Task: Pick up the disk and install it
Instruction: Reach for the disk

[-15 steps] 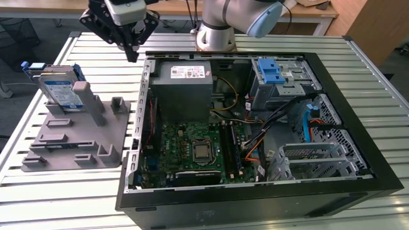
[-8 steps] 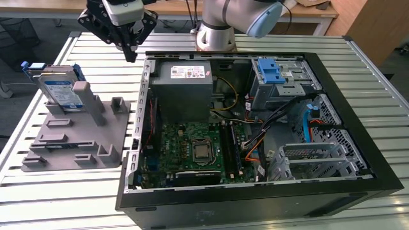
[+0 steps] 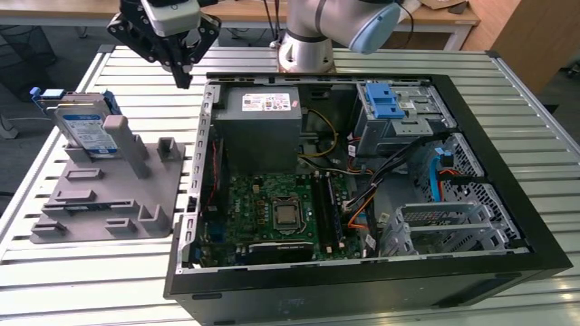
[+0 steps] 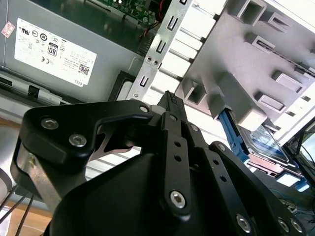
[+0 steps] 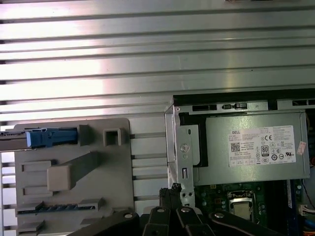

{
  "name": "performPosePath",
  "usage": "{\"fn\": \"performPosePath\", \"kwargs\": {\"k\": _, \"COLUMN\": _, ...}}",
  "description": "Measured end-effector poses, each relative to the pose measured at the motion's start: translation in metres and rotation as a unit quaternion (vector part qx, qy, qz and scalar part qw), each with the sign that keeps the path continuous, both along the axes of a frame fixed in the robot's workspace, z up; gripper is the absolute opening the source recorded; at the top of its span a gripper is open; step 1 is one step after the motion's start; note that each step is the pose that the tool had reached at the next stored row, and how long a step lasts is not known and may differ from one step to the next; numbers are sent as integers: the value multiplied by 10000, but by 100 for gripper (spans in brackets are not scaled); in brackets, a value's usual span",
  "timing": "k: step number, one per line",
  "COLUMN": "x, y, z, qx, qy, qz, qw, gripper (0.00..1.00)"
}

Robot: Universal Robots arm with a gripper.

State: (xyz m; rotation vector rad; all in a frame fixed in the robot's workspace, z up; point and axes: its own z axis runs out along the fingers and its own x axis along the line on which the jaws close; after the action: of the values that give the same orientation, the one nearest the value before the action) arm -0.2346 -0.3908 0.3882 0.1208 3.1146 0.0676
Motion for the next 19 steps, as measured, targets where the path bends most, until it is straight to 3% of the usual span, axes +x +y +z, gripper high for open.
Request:
{"fn": "performPosePath", "kwargs": {"k": 9, "x": -84, "y": 1, "z": -3, "qx": 0, "qy": 0, "qz": 0, "qw": 10000, "gripper": 11}}
{"fn": "performPosePath", "kwargs": {"k": 15, "x": -265, "y": 36, "z": -12, "qx": 0, "qy": 4, "qz": -2, "qw": 10000, "gripper": 11}}
{"fn": "performPosePath", "kwargs": {"k": 19, "x": -370, "y": 76, "z": -28, "qx": -1, "qy": 33, "qz": -2, "qw": 10000, "gripper": 11}}
